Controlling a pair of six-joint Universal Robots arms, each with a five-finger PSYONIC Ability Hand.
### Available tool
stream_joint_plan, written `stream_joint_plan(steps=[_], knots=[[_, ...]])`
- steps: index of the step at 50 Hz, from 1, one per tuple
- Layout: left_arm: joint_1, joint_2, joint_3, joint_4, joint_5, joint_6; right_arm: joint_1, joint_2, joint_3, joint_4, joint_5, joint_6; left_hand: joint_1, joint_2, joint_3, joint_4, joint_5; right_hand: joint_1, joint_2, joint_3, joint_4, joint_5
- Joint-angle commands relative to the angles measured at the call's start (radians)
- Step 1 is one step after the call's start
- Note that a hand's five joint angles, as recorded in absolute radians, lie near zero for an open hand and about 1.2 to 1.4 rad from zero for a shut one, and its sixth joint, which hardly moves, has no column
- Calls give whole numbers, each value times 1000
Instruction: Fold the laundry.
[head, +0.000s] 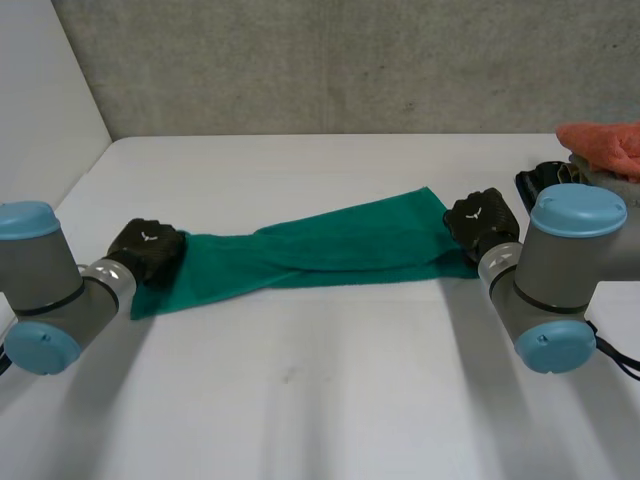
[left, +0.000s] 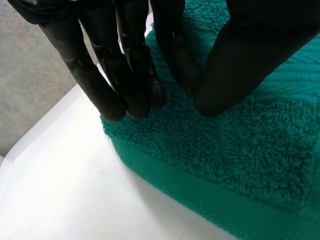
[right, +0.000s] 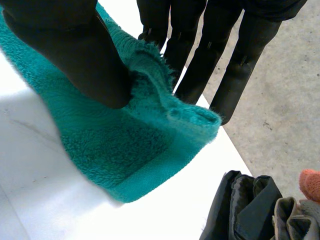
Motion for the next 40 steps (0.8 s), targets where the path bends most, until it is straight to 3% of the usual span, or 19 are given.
stream_joint_plan(steps=[1,6,11,15,17,22,28,40], knots=[[-17,85,-24,-50,-17,-40,-13,-17,0,8,0,5,234,207,215,208,235,260,213,207,199,237],[-16,215,-95,-83,-1,-105,-25,-53,0,49,-4,5,234,207,215,208,235,260,213,207,199,237],[-19,297,-159,-96,64,-154,-42,-101,-6,141,-52,3,234,207,215,208,235,260,213,207,199,237],[-38,265,-182,-122,115,-149,-39,-100,-9,166,-79,6,-407,-434,-426,-433,-405,260,213,207,199,237],[-48,237,-181,-129,120,-134,-36,-93,-9,163,-79,6,-470,-498,-489,-496,-469,260,213,207,199,237],[-49,142,-129,-126,69,-50,-33,-81,-5,153,-69,5,-512,-539,-530,-538,-510,260,213,207,199,237],[-51,67,-49,-129,6,-30,-31,-70,-5,153,-67,2,-488,-515,-507,-514,-487,260,213,207,199,237],[-60,-8,71,-123,-11,-28,-22,-53,-3,147,-67,0,-309,-336,-328,-335,-308,260,213,207,199,237]])
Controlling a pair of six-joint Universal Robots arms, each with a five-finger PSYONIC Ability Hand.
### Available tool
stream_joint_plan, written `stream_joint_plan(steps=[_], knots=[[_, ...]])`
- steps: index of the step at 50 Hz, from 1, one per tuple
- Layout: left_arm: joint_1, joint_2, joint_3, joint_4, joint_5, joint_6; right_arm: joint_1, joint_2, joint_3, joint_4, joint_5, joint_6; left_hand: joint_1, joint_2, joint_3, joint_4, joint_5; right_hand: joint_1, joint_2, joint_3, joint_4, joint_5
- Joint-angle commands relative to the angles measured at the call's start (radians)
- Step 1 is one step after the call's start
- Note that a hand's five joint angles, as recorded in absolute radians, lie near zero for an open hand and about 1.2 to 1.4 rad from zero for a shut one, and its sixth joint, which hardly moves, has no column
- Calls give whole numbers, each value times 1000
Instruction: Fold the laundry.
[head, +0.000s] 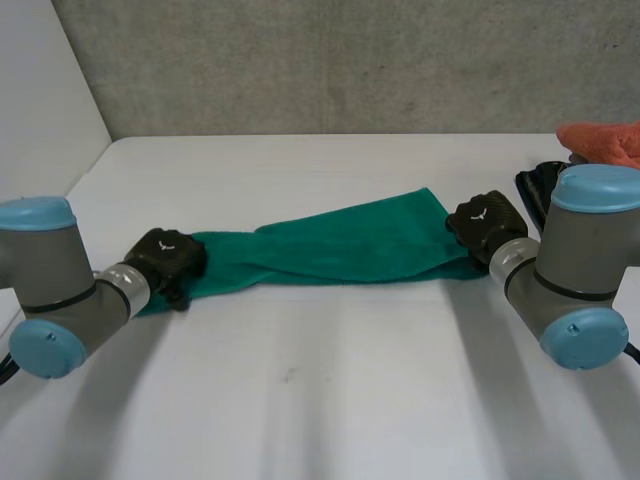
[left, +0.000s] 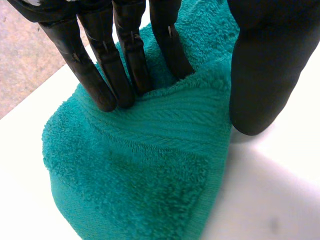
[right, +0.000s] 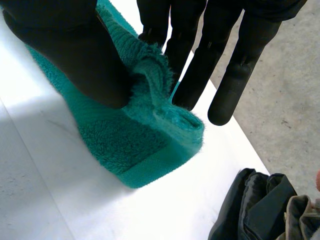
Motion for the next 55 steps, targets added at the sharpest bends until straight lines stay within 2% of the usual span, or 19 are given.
stream_joint_plan(steps=[1,8,12,13,16,20,23,24,27,28,33,36,39,45,50,55], knots=[[-2,-37,65,2,0,4,3,8,1,-3,0,-1,175,184,183,179,184,260,213,207,199,237],[3,-94,128,-1,0,23,7,19,3,-6,0,-1,266,275,274,270,275,260,213,207,199,237],[4,-99,149,-6,-3,35,7,14,1,-6,1,-1,551,559,558,555,559,260,213,207,199,237],[3,-79,145,-9,-11,38,6,12,3,-6,3,-1,679,687,687,683,688,260,213,207,199,237],[1,-19,120,-13,-34,29,1,3,-3,0,7,2,680,689,688,684,689,260,213,207,199,237],[0,145,33,-27,-67,-31,-25,-46,-11,34,23,-6,680,689,688,684,689,260,213,207,199,237],[7,358,-62,-74,-61,-127,-69,-151,-20,164,38,-46,680,689,688,684,689,260,213,207,199,237],[13,448,-88,-102,-43,-153,-95,-206,-28,231,35,-75,680,689,688,684,689,260,213,207,199,237],[36,565,-112,-168,-8,-177,-132,-305,-44,323,24,-107,680,689,688,684,689,260,213,207,199,237],[49,629,-115,-227,20,-180,-153,-367,-58,366,11,-118,680,689,688,684,689,260,213,207,199,237],[101,725,-57,-401,89,-190,-186,-483,-110,452,-49,-121,680,689,688,684,689,260,213,207,199,237],[132,701,3,-515,98,-200,-222,-488,-138,543,-88,-124,680,689,688,684,689,260,213,207,199,237],[144,609,57,-599,98,-198,-243,-427,-150,612,-140,-130,680,689,688,684,689,260,213,207,199,237],[112,362,172,-628,92,-163,-175,-282,-187,606,-154,-132,680,689,688,684,689,260,213,207,199,237],[63,115,392,-616,49,-94,-120,-105,-288,438,-99,-32,680,689,688,684,689,260,213,207,199,237],[44,53,620,-518,21,-121,-100,-23,-419,189,-23,72,680,689,688,684,689,260,213,207,199,237]])
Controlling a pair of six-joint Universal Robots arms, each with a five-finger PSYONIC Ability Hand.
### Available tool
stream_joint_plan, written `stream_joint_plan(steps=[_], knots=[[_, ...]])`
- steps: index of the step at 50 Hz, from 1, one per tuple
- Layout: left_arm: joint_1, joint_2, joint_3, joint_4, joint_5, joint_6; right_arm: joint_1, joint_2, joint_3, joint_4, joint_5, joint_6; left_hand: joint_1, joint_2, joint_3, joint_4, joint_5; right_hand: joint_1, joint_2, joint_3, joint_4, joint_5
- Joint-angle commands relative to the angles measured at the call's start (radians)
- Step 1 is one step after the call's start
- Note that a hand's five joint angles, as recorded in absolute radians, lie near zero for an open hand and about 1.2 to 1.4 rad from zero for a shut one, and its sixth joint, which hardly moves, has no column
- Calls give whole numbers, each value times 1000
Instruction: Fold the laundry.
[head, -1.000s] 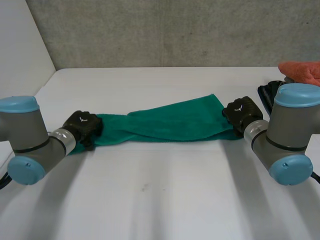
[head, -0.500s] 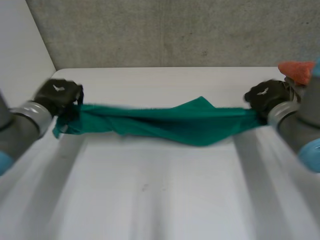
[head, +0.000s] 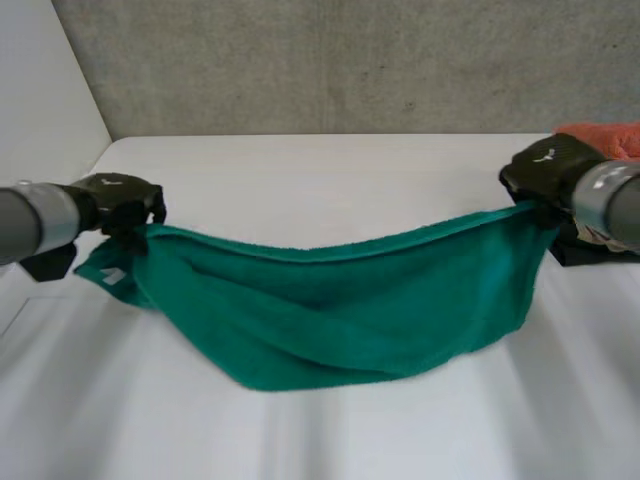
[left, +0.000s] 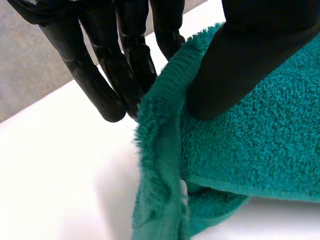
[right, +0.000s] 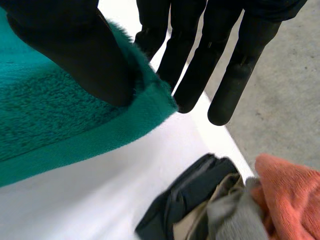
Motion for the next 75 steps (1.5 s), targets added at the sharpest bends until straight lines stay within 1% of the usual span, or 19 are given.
stream_joint_plan(steps=[1,3,4,5,7,9,18,25,30,35,38,46,52,57,59,62,65,69,75], knots=[[-34,-106,303,162,-44,-40,33,120,-183,-391,119,165,287,200,208,198,236,260,213,207,199,202],[-34,-58,304,323,-55,-127,35,87,-202,-593,147,240,287,200,208,198,236,260,213,207,199,202],[-33,13,260,502,-67,-210,36,71,-199,-650,147,257,287,200,208,198,236,260,213,207,199,202],[-36,37,236,554,-67,-236,36,34,-191,-734,146,277,287,200,208,198,236,260,213,207,199,202],[-39,91,157,717,-68,-307,42,-19,-171,-769,140,279,287,200,208,198,236,260,213,207,199,202],[-34,117,86,787,-62,-339,50,-27,-145,-746,114,279,287,200,208,198,236,260,213,207,199,202],[-33,66,-98,738,-35,-296,69,8,31,-652,48,267,287,200,208,198,236,260,213,207,199,202],[-22,-97,-291,769,-36,-171,76,107,252,-645,12,244,287,200,208,198,236,260,213,207,199,202],[-8,-171,-367,775,-30,-88,85,189,320,-629,23,177,279,192,199,190,228,260,213,207,199,202],[6,-144,-419,770,-29,-37,75,206,343,-602,26,126,86,-2,6,-4,34,260,213,207,199,202],[10,-99,-446,758,-27,-26,72,204,350,-593,26,130,-132,-219,-212,-221,-183,260,213,207,199,202],[35,-49,-462,729,-25,-17,72,169,372,-593,19,141,-244,-331,-323,-333,-295,260,213,207,199,202],[84,-44,-468,715,-21,41,70,161,384,-594,18,143,-305,-393,-385,-395,-357,260,213,207,199,202],[110,-53,-470,721,10,70,66,161,381,-594,18,140,-300,-387,-379,-389,-351,260,213,207,199,202],[116,-73,-465,721,33,79,66,158,378,-594,18,140,-157,-244,-236,-246,-208,260,213,207,199,202],[121,-85,-451,715,65,89,66,157,375,-588,22,140,286,199,206,197,235,260,213,207,199,202],[118,-67,-457,700,64,95,64,146,372,-582,26,138,287,200,208,198,236,260,213,207,199,202],[110,41,-482,636,41,80,61,73,370,-508,31,124,287,200,208,198,236,260,213,207,199,202],[112,364,-470,507,14,-34,36,-154,292,-285,48,31,287,200,208,198,236,260,213,207,199,202]])
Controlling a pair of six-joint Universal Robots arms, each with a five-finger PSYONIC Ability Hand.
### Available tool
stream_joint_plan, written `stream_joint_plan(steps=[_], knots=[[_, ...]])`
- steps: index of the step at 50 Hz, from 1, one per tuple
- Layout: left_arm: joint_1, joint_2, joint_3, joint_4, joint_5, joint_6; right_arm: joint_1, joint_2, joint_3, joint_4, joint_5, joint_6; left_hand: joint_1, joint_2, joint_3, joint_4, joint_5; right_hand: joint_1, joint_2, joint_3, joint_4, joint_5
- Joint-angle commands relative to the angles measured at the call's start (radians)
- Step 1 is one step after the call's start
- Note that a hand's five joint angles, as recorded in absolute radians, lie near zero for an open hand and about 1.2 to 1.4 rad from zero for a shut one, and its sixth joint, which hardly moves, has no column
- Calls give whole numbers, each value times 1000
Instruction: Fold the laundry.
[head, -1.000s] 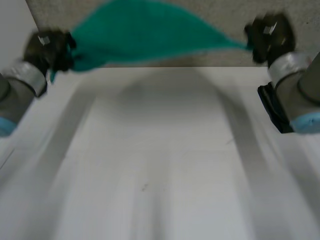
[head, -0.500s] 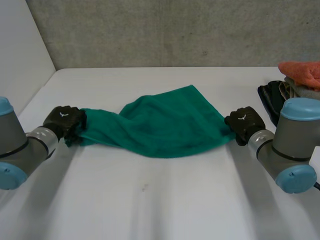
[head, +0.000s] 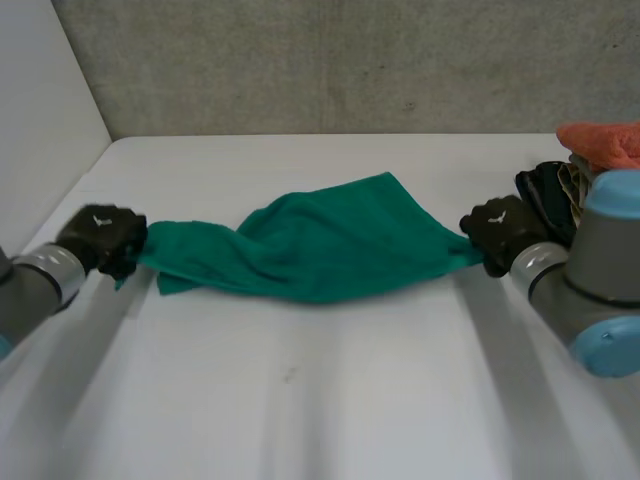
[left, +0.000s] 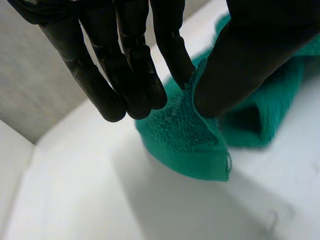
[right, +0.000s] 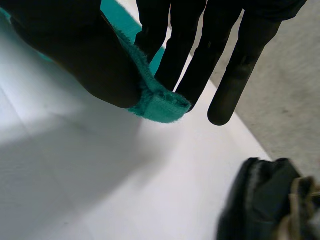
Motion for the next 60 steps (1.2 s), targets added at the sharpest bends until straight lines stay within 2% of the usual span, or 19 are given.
stream_joint_plan(steps=[1,2,5,6,9,13,17,22,25,29,30,32,33,35,37,41,44,49,60], knots=[[-1,332,17,-133,-29,-120,-25,-239,-90,230,15,-80,253,201,209,202,244,260,213,207,199,198],[-2,405,41,-165,-30,-152,-32,-300,-134,283,20,-76,253,201,209,202,244,260,213,207,199,198],[1,498,86,-225,-27,-183,-52,-372,-207,363,21,-62,253,201,209,202,244,260,213,207,199,198],[10,543,114,-283,-30,-192,-78,-395,-251,426,15,-61,253,201,209,202,244,260,213,207,199,198],[25,556,167,-379,-30,-188,-121,-388,-314,524,-2,-68,253,201,209,202,244,260,213,207,199,198],[10,429,275,-599,-43,-134,-128,-291,-388,696,-40,-148,253,201,209,202,244,260,213,207,199,198],[-30,256,341,-733,-76,-50,-105,-193,-409,766,-16,-234,253,201,209,202,244,260,213,207,199,198],[-88,46,442,-747,-148,8,-66,-66,-440,732,34,-229,253,201,209,202,244,260,213,207,199,198],[-122,-115,602,-686,-217,8,-42,46,-513,645,66,-220,253,201,209,202,244,260,213,207,199,198],[-141,-229,805,-565,-250,4,-20,135,-618,501,97,-200,253,201,209,202,244,260,213,207,199,198],[-145,-249,889,-496,-248,1,-17,160,-674,412,109,-186,253,201,209,202,244,260,213,207,199,198],[-150,-260,960,-404,-244,-8,-17,177,-731,297,123,-163,253,201,209,202,244,260,213,207,199,198],[-151,-263,989,-350,-244,-15,-19,180,-774,176,135,-130,253,201,209,202,244,260,213,207,199,198],[-151,-248,1034,-165,-247,-56,-22,171,-793,39,144,-93,253,201,209,202,244,260,213,207,199,198],[-148,-208,1016,11,-257,-121,-26,142,-776,-160,138,-30,253,201,209,202,244,260,213,207,199,198],[-139,-150,938,203,-264,-218,-34,74,-703,-387,95,39,253,201,209,202,244,260,213,207,199,198],[-131,-130,896,213,-251,-240,-31,60,-675,-406,69,51,253,201,209,202,244,260,213,207,199,198],[-127,-111,772,170,-208,-246,-15,79,-643,-310,43,51,253,201,209,202,244,260,213,207,199,198],[-107,-149,433,221,-159,-239,-12,161,-470,-176,20,48,253,201,209,202,244,260,213,207,199,198]])
